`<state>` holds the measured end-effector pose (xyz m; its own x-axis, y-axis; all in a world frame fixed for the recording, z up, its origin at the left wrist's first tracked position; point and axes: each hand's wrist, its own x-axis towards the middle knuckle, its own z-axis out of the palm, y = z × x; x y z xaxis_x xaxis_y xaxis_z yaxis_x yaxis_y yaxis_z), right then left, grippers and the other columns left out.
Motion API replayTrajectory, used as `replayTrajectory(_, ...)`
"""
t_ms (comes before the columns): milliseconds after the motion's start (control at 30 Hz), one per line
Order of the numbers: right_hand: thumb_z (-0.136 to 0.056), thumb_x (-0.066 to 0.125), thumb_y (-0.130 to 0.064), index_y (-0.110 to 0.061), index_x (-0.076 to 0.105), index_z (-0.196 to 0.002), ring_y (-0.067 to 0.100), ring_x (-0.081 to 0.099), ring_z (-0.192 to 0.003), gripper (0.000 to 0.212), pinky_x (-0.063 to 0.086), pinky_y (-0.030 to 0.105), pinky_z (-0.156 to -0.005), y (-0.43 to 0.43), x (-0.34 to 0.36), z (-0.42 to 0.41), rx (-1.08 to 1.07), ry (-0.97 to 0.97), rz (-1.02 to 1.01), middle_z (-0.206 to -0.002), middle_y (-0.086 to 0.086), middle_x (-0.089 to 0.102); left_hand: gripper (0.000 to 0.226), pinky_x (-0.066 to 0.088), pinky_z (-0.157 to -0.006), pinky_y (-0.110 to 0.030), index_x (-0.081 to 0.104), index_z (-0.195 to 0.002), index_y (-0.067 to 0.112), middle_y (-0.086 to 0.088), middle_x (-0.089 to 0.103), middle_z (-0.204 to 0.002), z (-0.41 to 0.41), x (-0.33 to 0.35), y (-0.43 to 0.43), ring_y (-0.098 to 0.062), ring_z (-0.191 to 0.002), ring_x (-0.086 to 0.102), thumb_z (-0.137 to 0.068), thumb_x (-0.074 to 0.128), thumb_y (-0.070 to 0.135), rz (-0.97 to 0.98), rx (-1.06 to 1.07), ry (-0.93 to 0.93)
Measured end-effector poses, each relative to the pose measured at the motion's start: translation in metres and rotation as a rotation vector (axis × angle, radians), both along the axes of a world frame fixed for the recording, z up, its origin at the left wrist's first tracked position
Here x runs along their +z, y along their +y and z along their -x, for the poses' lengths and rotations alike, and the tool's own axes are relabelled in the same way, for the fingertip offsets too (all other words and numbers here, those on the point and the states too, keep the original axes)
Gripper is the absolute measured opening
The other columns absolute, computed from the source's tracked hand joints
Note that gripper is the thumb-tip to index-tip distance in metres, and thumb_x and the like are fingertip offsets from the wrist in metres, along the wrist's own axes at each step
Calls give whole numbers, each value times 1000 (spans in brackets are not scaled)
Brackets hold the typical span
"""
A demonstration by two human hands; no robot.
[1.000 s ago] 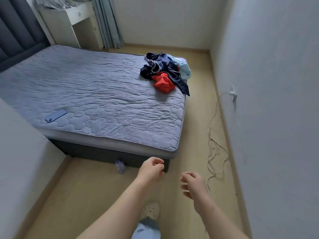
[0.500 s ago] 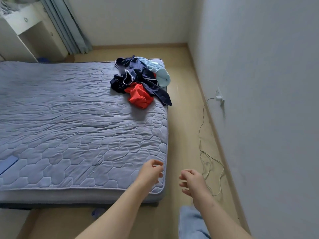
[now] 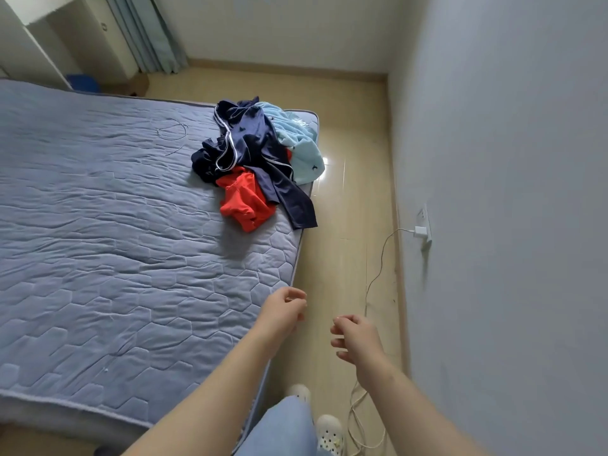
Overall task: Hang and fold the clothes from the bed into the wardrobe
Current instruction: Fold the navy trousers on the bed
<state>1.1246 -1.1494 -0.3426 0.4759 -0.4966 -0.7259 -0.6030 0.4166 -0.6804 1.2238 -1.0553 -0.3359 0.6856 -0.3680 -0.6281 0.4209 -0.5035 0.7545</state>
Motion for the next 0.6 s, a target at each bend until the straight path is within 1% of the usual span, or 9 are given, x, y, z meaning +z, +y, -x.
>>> replayTrajectory(100,-91,49,-11,-15,54,-79,15,49,-59,14,36,24,-55,-33,-2,-36,18,3,-6,-75,2,55,18,38,-51,-22,55,-85,18,-4,57,-74,-35,-10,-26,-16,-66,52,-87,48,2,-17,45,38)
replayTrajectory(167,-91,48,-10,-15,54,-78,14,48,-57,15,36,23,-53,-55,-4,-69,35,1,4,-73,1,54,17,38,-48,-19,54,-88,17,-3,56,-72,-65,-16,-43,-14,-63,52,-88,47,1,-8,71,54)
replayTrajectory(267,-91,48,-10,-16,51,-76,14,47,-57,17,34,23,-53,-85,-5,-125,60,-6,31,-72,-1,53,18,39,-51,-19,55,-86,18,-1,56,-73,-118,-24,-71,-11,-62,54,-87,48,2,11,105,40)
replayTrajectory(333,-92,47,-11,-16,51,-77,13,47,-58,16,34,23,-54,-103,-4,-168,90,3,51,-73,-1,53,17,38,-53,-22,56,-89,16,-1,55,-73,-158,-25,-88,-12,-62,53,-87,48,1,34,124,35)
replayTrajectory(400,-93,46,-12,-15,52,-79,13,48,-61,14,36,23,-55,-119,1,-212,123,18,77,-75,0,53,16,36,-52,-23,55,-91,14,-1,55,-75,-200,-21,-104,-11,-61,53,-88,47,1,47,137,29)
replayTrajectory(500,-93,46,-13,-15,53,-82,14,49,-65,13,38,23,-55,-137,9,-283,186,25,107,-77,2,54,15,38,-51,-21,56,-90,17,-1,57,-81,-265,-15,-119,-11,-64,54,-88,49,4,52,144,0)
replayTrajectory(600,-92,48,-11,-14,53,-81,15,47,-60,12,34,23,-53,-146,13,-343,218,-14,72,-75,2,54,17,40,-51,-20,57,-87,20,-1,60,-86,-318,-10,-123,-11,-65,56,-87,49,5,41,196,-16)
